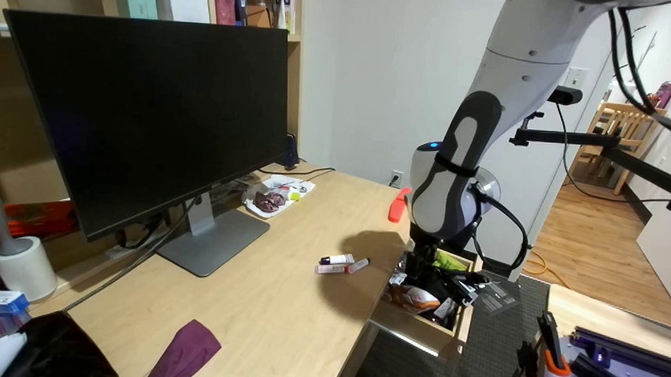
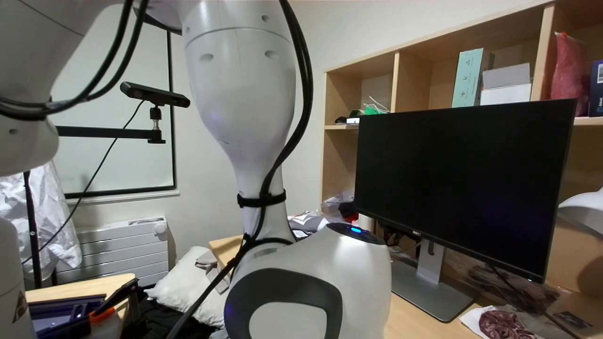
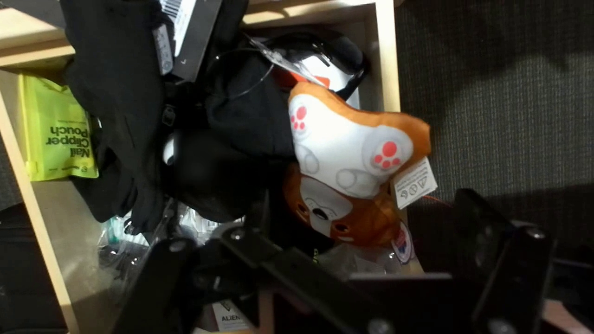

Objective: Put the plush toy inside the open drawer

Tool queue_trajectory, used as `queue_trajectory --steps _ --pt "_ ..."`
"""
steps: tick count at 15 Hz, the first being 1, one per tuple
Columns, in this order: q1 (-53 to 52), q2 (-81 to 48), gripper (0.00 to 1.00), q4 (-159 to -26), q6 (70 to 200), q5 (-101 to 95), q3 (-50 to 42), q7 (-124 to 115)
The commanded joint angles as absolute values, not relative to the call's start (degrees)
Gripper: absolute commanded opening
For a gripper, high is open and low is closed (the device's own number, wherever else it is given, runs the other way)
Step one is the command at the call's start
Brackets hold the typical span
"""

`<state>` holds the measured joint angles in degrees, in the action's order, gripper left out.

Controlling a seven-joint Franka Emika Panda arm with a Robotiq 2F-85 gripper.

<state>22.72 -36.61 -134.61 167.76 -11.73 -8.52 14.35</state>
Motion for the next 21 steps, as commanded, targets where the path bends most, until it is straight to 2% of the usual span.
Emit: queue_trajectory --steps 1,6,16,21 --pt "19.1 -30.55 1.0 -139.77 168.24 -12.09 -9.27 15.3" --pt "16.01 -23.72 1.0 -144.37 168.15 -11.6 -6.88 16.07" --pt "17.79 -12.71 1.0 -152.26 166.93 6.12 12.87 19.29" --pt "13.72 -10.16 1.0 -151.43 165.63 11.09 14.88 17.53"
